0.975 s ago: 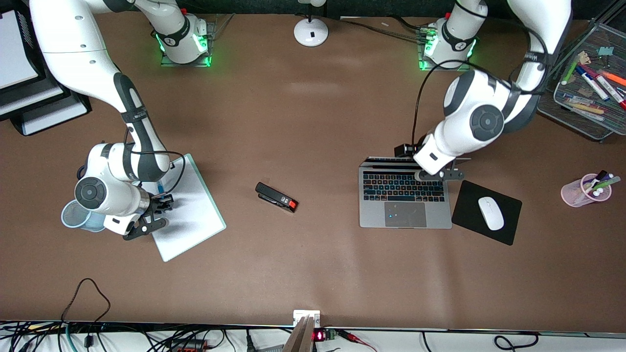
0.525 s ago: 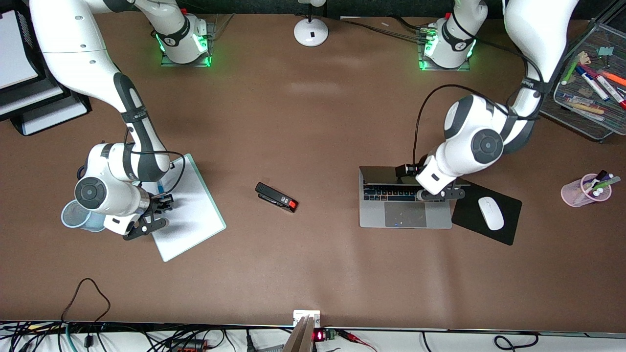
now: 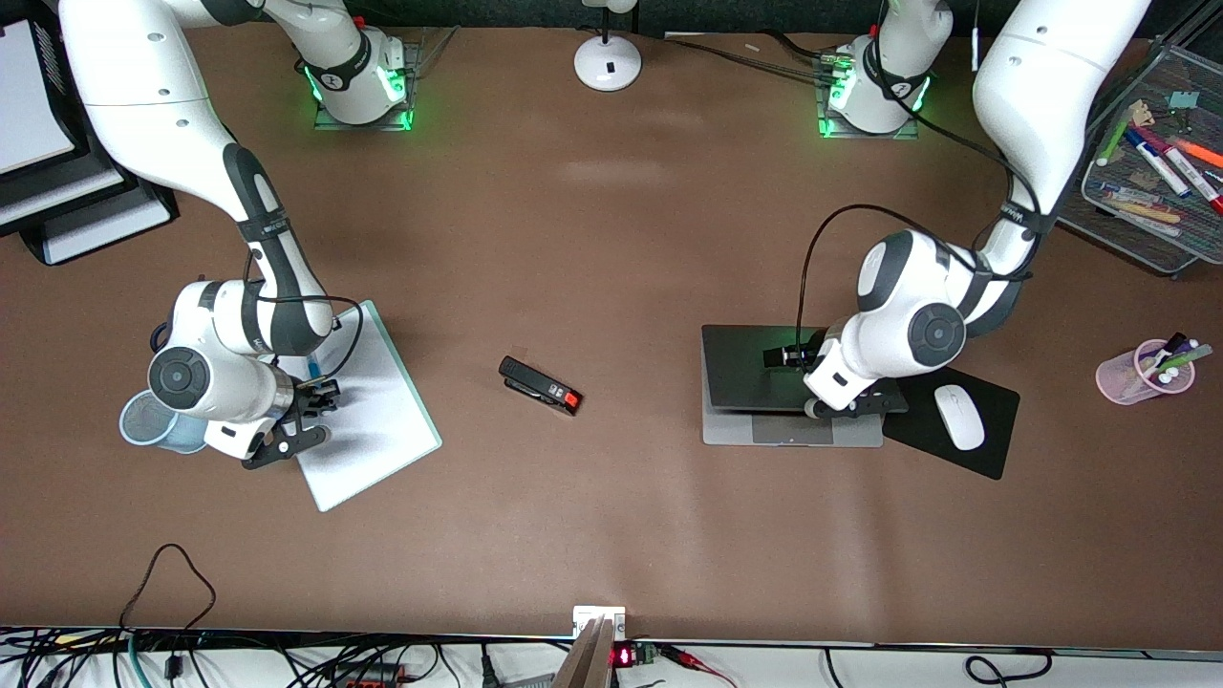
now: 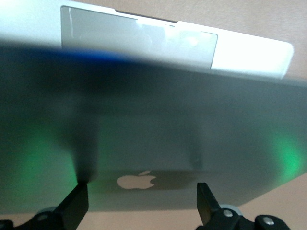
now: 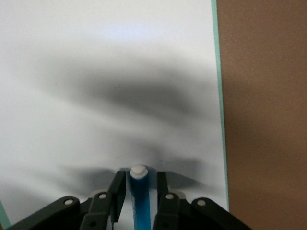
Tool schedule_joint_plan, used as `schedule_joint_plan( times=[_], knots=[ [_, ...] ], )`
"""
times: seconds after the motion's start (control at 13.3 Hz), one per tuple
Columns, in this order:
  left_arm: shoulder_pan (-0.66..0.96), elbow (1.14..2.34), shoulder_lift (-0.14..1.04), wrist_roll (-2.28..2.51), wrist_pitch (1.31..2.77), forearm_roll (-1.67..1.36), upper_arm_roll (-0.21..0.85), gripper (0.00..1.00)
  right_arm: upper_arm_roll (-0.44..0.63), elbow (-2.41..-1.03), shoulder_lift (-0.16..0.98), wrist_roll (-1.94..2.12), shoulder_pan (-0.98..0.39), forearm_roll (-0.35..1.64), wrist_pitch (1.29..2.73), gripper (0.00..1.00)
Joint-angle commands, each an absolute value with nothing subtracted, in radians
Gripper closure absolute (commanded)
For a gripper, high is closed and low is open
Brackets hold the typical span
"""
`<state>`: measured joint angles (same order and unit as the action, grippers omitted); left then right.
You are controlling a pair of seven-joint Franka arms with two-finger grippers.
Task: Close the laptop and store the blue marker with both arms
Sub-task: 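Push the laptop lid down shut with the left gripper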
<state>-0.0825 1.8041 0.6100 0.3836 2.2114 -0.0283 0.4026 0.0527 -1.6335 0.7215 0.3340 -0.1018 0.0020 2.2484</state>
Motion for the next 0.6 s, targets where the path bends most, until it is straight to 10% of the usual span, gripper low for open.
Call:
schedule_joint_plan(
  times=[0.0, 0.53],
  knots=[
    [-0.064, 1.752, 0.653, 0.405, 2.206, 0.050, 0.394, 0.00, 0.049, -1.626, 0.726, 0.350, -0.100, 0.006, 2.246, 0.67],
    [-0.060, 1.752, 0.701, 0.423, 2.276, 0.060, 0.387, 0.00, 0.049, -1.617, 0.729, 0.348, -0.097, 0.012, 2.246, 0.88]
  ],
)
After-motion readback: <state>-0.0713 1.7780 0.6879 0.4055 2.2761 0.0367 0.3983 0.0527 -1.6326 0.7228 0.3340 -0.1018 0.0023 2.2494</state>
